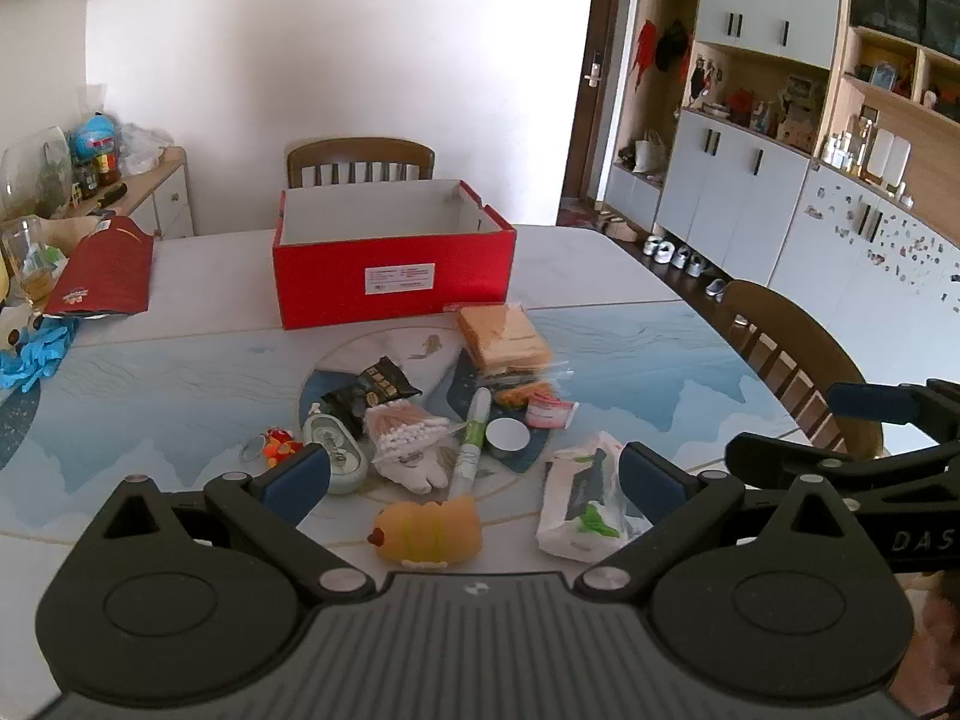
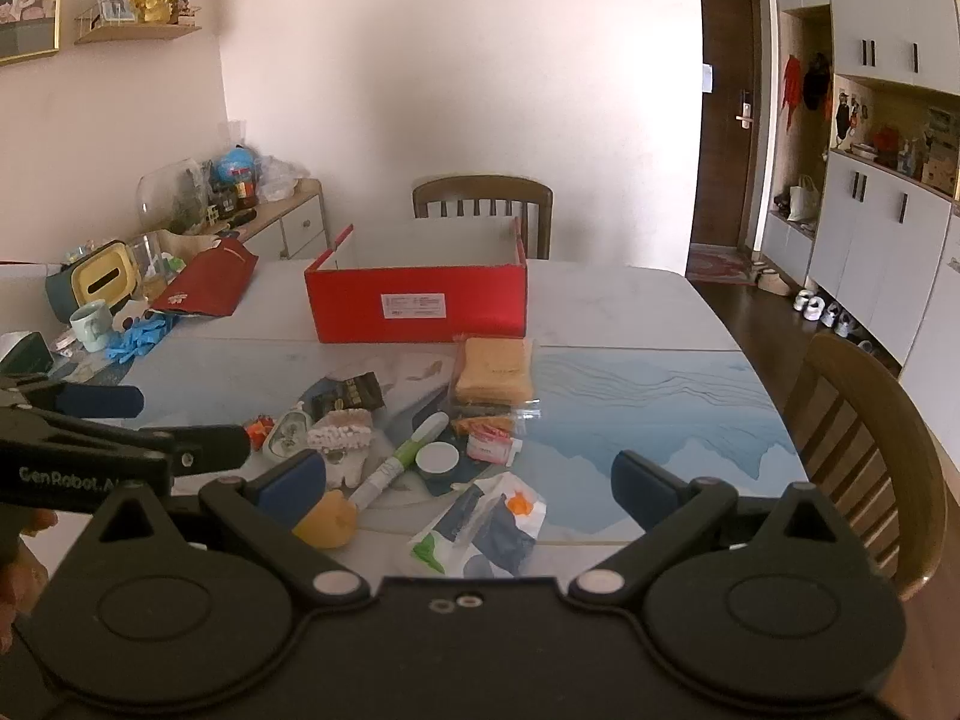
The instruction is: Organize objects
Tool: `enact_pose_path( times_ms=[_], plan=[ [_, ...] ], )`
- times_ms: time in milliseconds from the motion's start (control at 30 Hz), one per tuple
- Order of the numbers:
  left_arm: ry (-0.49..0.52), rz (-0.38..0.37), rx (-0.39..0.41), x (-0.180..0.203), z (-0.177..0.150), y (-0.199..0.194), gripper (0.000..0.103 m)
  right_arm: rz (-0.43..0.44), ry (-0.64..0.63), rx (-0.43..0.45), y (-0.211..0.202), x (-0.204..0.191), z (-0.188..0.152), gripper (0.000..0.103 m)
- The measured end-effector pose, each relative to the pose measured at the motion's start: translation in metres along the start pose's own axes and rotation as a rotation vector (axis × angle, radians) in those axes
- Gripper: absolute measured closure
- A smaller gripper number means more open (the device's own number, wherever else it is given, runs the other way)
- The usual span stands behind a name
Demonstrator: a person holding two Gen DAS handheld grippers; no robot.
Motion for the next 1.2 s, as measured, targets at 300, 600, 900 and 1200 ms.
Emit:
enact_pose_path(
  times_ms=[300, 600, 900, 1200],
  plan=[
    [0.048, 0.057, -0.022, -0.018, -0.022, 0.025, 0.000, -0.027, 0.006, -0.073, 0.034, 0.014, -0.012, 0.001],
    [0.101, 0.019, -0.105, -0.024, -0.066, 0.076, 0.000, -0.090, -0.010, -0.170, 0.084, 0.019, -0.037, 0.002],
    [0.133, -0.061, -0.177, -0.014, -0.083, 0.127, 0.001, -0.159, 0.005, -0.276, 0.134, 0.023, -0.055, 0.005],
    [0.120, -0.128, -0.219, -0.015, -0.089, 0.148, 0.009, -0.173, 0.034, -0.356, 0.159, 0.025, -0.068, 0.024]
  ],
)
Point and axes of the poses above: each gripper's, at about its wrist camera, not at the fingertips, and y roughly the way its jaws point, x to its right, z to its top, the point moved 10 cm from there along y, roughly the way its jaws point, and after that the axes turned 13 degrees about y, right-handed, at the moved point
